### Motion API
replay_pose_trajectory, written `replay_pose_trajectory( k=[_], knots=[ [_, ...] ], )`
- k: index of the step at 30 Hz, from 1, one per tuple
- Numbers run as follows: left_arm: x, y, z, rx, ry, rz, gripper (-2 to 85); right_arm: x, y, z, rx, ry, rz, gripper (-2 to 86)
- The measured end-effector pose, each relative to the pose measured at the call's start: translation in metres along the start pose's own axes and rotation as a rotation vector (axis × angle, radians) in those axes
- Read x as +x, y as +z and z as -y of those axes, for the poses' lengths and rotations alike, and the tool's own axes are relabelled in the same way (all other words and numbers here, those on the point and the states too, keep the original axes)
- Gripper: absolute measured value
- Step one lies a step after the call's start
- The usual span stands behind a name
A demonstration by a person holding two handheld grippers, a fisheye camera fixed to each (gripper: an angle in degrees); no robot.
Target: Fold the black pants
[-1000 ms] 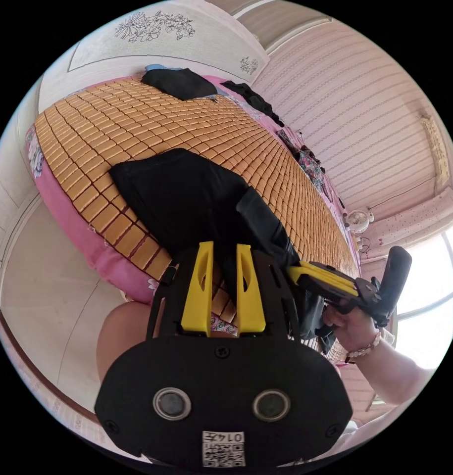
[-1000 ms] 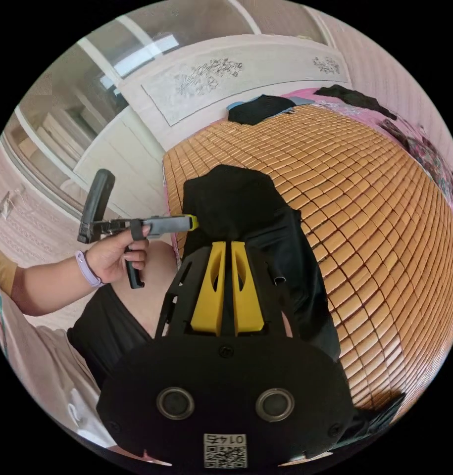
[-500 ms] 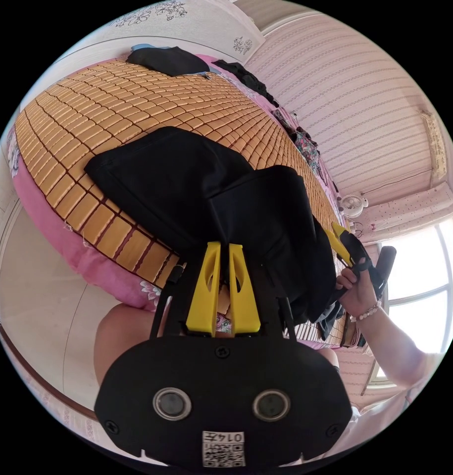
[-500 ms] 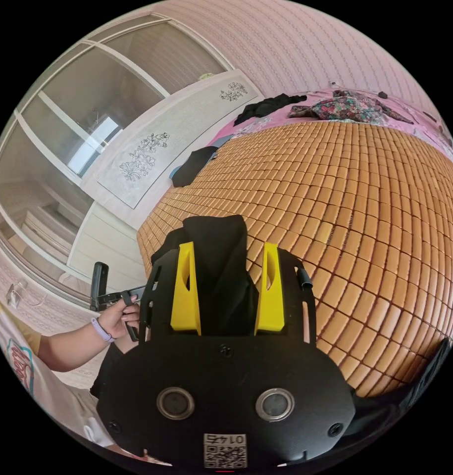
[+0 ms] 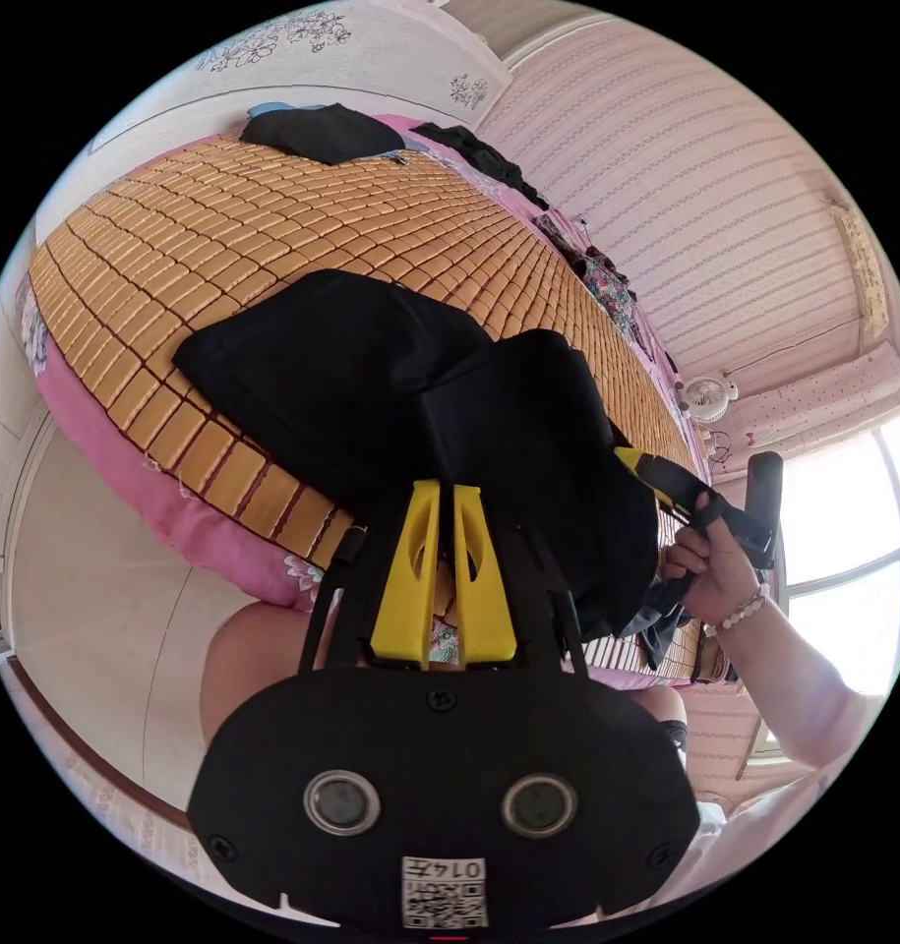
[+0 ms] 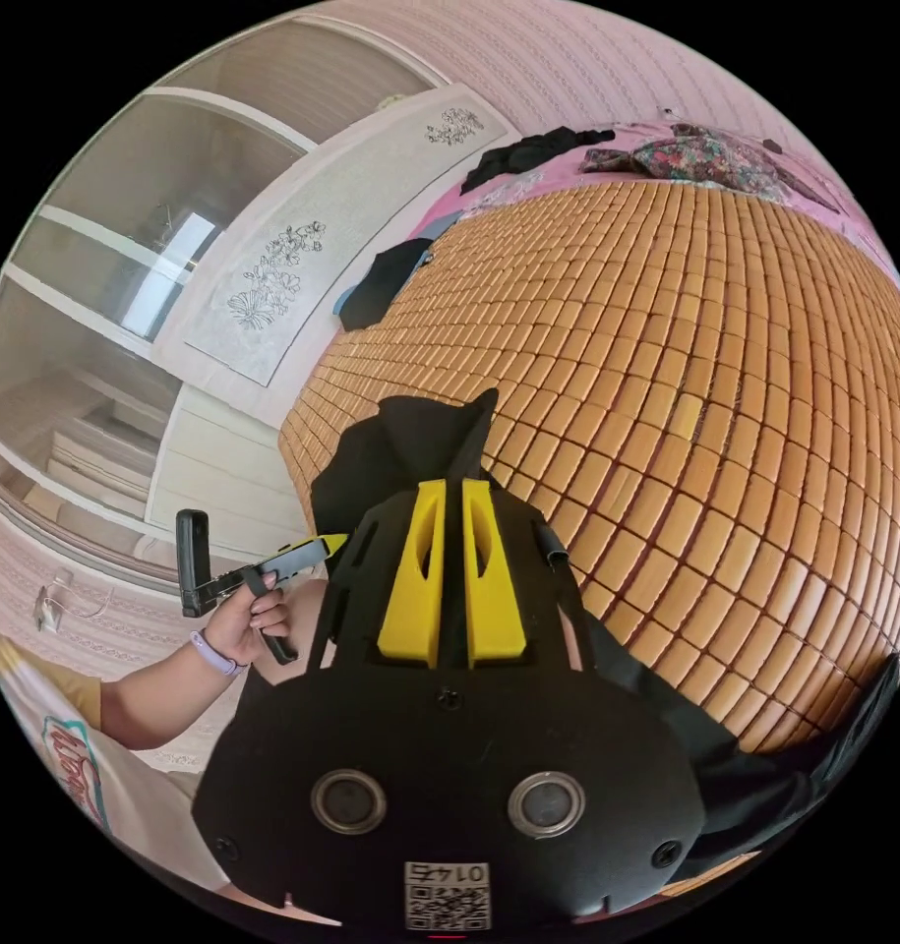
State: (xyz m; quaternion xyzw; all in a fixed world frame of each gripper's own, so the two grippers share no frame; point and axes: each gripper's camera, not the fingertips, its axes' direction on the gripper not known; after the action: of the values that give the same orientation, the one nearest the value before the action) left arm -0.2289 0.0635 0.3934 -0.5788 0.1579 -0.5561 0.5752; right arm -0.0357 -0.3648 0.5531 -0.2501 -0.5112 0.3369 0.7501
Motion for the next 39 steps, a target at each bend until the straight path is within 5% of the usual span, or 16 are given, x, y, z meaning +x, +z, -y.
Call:
replay_pose_trajectory(
  k=[5,8,12,17,20,25,29,33,39],
  knots=[
    [0.094,-0.076,-0.024,0.058,0.267,-0.133,-0.5,-0.001,-0.133,-0.012,0.280,-0.004,0.099,1.4],
    [0.200,-0.108,-0.054,0.031,0.598,-0.239,-0.6,-0.001,-0.240,-0.039,0.517,0.015,0.026,1.2],
    [0.356,-0.139,-0.101,0.021,0.889,-0.578,-0.6,-0.008,-0.391,-0.089,0.852,0.038,-0.119,1.0],
    [0.532,-0.231,-0.116,0.169,1.133,-0.908,-0.7,-0.137,-0.642,-0.115,1.236,-0.203,-0.417,0.9],
    [0.600,-0.324,-0.102,0.292,1.213,-1.118,-0.7,-0.238,-0.737,-0.088,1.208,-0.390,-0.388,0.9],
    [0.598,-0.354,-0.075,0.395,1.146,-0.853,-0.7,-0.283,-0.728,-0.054,1.003,-0.353,-0.525,0.8],
    [0.548,-0.288,-0.049,0.258,0.973,-0.642,-0.7,-0.231,-0.683,-0.078,1.004,-0.284,-0.277,0.8],
    [0.484,-0.257,-0.037,0.223,0.812,-0.605,-0.7,-0.210,-0.645,-0.093,0.899,-0.270,-0.317,0.8],
    [0.510,-0.273,-0.060,0.186,0.946,-0.632,-0.7,-0.159,-0.646,-0.145,0.979,-0.122,-0.302,0.8]
  ],
)
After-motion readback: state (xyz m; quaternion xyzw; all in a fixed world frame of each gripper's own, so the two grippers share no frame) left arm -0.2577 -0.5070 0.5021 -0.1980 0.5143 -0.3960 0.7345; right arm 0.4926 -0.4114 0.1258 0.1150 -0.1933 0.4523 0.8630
